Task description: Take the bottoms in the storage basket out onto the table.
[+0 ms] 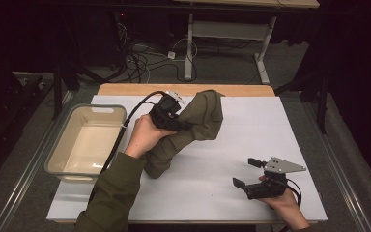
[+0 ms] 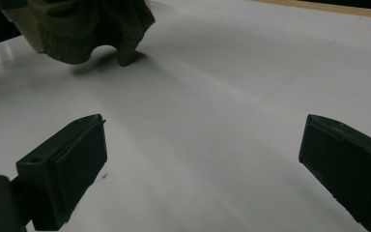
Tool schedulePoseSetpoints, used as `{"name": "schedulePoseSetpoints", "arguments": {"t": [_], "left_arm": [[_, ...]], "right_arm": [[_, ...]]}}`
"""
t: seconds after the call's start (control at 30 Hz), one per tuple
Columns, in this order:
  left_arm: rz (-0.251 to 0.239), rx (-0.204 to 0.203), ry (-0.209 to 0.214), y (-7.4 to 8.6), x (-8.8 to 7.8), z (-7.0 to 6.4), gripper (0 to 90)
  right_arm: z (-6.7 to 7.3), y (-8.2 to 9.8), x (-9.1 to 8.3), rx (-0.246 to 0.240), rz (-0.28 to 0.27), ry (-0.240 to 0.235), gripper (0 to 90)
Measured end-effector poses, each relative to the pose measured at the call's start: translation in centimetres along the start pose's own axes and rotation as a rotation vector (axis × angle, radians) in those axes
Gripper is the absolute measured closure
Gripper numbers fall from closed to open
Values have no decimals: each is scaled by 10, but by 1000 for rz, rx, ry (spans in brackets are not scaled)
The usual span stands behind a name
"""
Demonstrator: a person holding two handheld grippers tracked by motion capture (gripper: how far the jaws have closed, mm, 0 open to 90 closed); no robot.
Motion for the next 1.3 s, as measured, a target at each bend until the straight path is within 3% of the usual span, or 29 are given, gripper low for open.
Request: {"name": "schedulePoseSetpoints", "arguments": {"t": [0.6, 0.83, 1.03, 1.3], "left_arm": [[39, -2, 10, 0, 51, -3, 706], [69, -5, 51, -3, 75, -5, 704], [125, 3, 72, -5, 98, -9, 697], [186, 12, 64, -4, 120, -10, 684]], "right_arm": [[1, 1, 1, -3, 5, -6, 38], [1, 1, 1, -2, 5, -9, 38], [1, 1, 1, -2, 3, -9, 38], [1, 1, 1, -5, 7, -12, 38]]}}
Point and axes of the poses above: each handheld gripper's, and its own axes: x roughly forward along the jaws, y roughly out of its underside, z roughly to its left, the point moved 1 cm from there along x, roughly forward along the jaws, and after that the axes turned 5 degrees about z, right-handed, at the moved point
